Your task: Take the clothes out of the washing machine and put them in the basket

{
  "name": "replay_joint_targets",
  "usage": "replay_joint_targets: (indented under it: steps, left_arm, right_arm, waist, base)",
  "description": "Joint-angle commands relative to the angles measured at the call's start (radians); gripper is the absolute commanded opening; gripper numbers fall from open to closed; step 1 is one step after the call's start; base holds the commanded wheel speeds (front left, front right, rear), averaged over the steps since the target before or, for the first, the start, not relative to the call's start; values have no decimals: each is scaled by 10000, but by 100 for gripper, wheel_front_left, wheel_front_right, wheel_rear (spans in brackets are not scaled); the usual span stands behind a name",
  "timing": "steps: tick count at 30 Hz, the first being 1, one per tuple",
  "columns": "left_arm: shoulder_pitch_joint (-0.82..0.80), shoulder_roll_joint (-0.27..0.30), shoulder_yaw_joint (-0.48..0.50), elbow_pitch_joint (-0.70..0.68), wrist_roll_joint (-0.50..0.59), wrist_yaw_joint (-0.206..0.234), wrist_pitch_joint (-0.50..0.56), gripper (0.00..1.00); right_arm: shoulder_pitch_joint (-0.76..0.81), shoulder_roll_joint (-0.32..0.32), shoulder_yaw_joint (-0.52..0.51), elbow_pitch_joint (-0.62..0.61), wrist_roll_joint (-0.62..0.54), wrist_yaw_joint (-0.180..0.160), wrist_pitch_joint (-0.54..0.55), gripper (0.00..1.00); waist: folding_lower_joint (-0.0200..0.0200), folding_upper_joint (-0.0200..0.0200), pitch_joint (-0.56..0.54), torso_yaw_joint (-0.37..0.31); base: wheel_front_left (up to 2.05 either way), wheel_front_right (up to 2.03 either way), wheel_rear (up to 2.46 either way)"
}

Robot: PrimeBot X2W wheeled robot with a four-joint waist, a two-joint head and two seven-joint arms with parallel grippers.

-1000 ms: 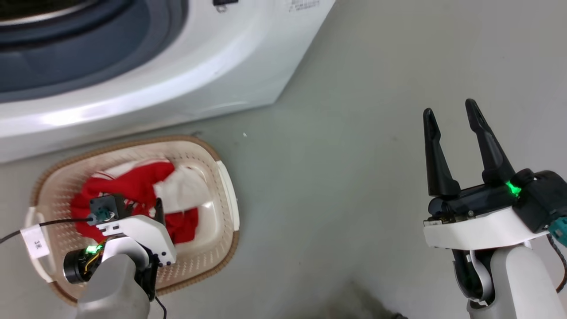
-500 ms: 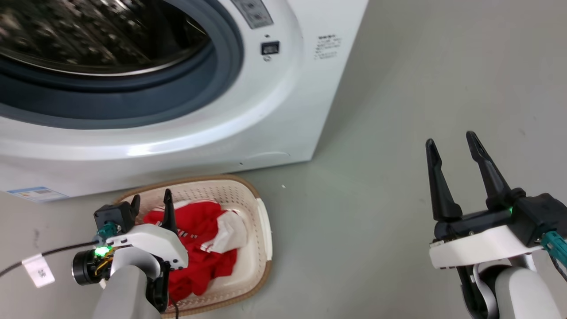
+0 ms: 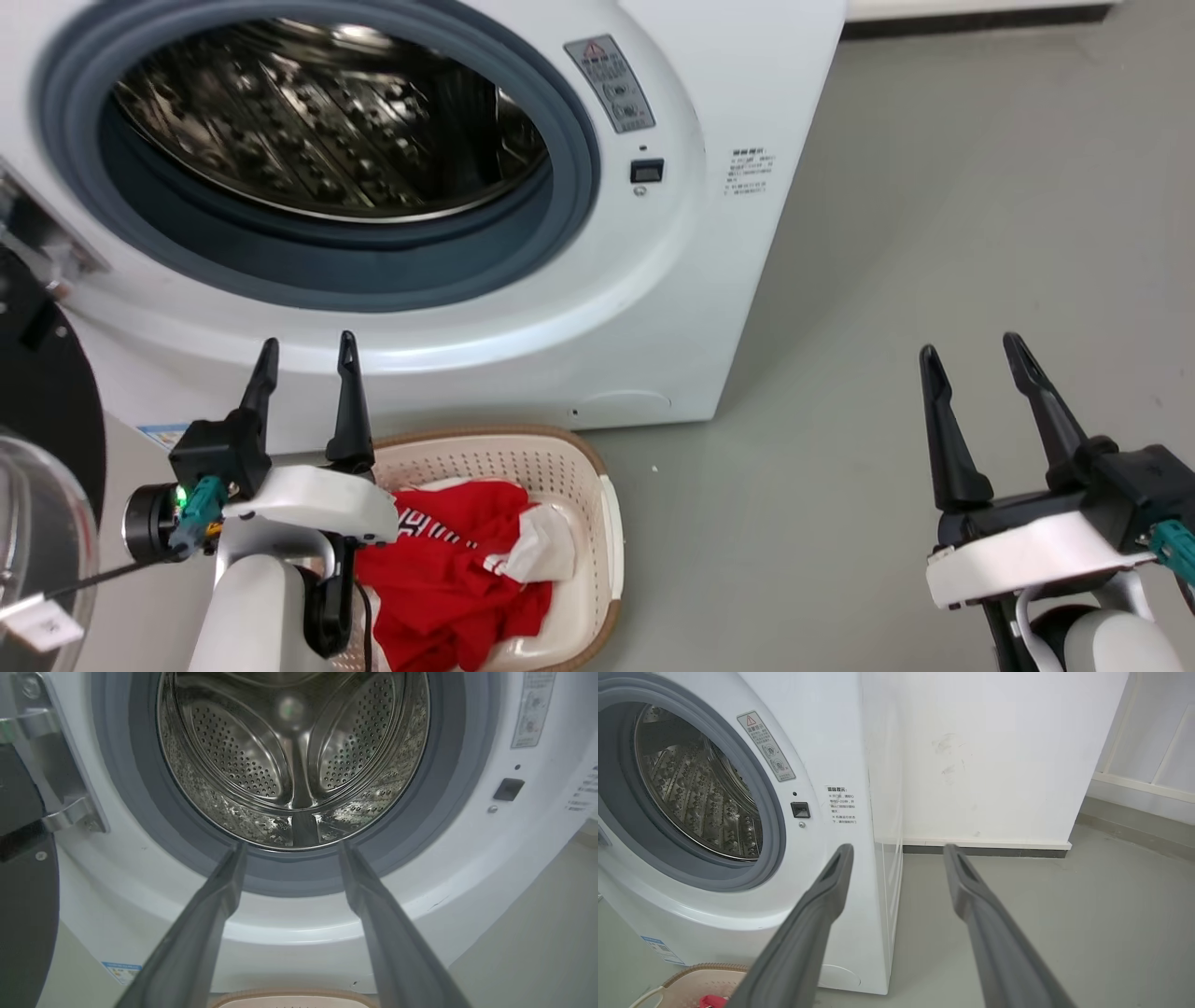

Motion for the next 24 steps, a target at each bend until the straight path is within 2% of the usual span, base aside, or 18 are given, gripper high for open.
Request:
replay_joint_targets:
  steps: [1, 7, 16, 24]
  left_arm:
    - [170, -15, 17, -115, 77, -20, -24, 100]
    - [1014, -55, -65, -1378, 413, 72, -25, 100]
    - [2479, 34, -273, -2328, 827, 178, -2, 100]
    - [3567, 47, -459, -3047, 866, 347, 617, 100]
  right_arm:
    - [90, 6, 1, -34, -18, -3, 30, 100]
    - [543, 6, -20, -76, -129, -3, 172, 100]
    - [1317, 6, -163, -121, -318, -3, 442, 100]
    - [1851, 6, -151, -238, -410, -3, 579, 100]
  waist:
    - [1, 0, -225, 99]
    - [1, 0, -824, 212]
    - [1, 0, -1519, 318]
    - [1, 0, -1974, 464]
  base:
    - [0, 0, 0]
    - [0, 0, 0]
    - [0, 0, 0]
    - [0, 0, 0]
